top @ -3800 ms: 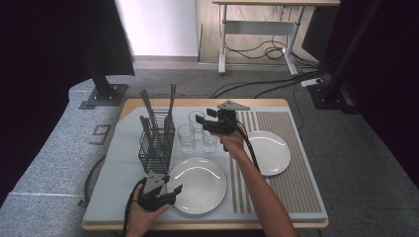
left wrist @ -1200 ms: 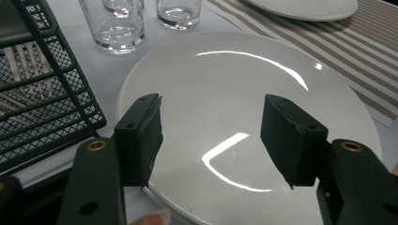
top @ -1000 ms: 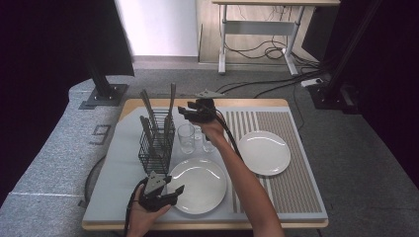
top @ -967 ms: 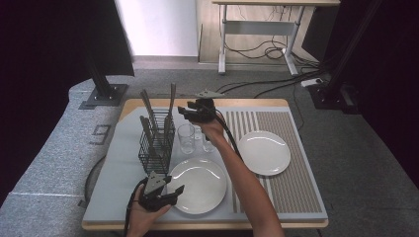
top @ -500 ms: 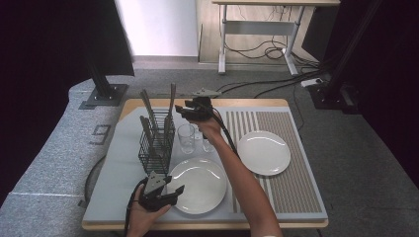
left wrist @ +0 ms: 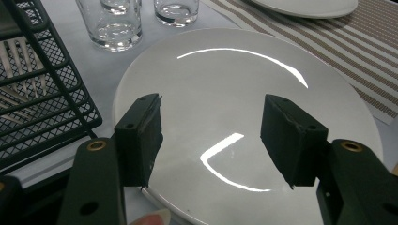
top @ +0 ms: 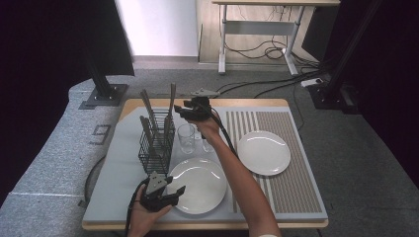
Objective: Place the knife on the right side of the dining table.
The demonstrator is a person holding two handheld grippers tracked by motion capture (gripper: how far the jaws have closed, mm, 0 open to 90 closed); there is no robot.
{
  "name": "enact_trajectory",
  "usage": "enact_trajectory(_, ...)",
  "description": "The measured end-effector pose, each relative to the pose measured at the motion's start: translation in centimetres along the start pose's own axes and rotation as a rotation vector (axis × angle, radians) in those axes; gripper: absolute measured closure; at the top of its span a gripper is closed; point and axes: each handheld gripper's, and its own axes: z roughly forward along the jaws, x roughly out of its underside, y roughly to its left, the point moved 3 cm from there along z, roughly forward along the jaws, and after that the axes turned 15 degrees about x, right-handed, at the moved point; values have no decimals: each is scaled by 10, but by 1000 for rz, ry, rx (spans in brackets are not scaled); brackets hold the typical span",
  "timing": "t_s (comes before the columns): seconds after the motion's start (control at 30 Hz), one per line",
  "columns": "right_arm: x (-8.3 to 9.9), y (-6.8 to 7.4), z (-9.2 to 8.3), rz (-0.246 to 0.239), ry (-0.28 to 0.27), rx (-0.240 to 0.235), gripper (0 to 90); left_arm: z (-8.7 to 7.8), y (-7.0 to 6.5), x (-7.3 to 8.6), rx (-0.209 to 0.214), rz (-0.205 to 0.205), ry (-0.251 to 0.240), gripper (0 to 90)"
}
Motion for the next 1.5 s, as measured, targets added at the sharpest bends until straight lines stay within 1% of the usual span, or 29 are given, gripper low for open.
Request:
enact_trajectory(0.23, 1, 2, 5, 3, 8, -1, 489, 0, 0, 0, -1, 2, -1, 389)
enact_trajectory(0.67, -6, 6, 14, -5, 14, 4, 492, -2, 0, 0, 0, 0, -3, 389)
enact_trajectory(0.77, -7, 6, 17, -4, 18, 5, 493, -3, 1, 0, -10, 3, 0, 389)
enact_trajectory(1.03, -9, 6, 28, -7, 31, 10, 495, -5, 3, 0, -18, 0, 1, 389)
enact_trajectory(1.27, -12, 4, 35, 9, 36, 9, 509, -7, 4, -1, -26, 5, 6, 388)
enact_trajectory(1.43, -16, 8, 42, 4, 44, 1, 524, -8, 5, 0, -22, 1, 3, 388)
enact_trajectory(1.5, -16, 10, 45, 2, 38, 0, 524, -8, 6, 0, -21, 0, 3, 388)
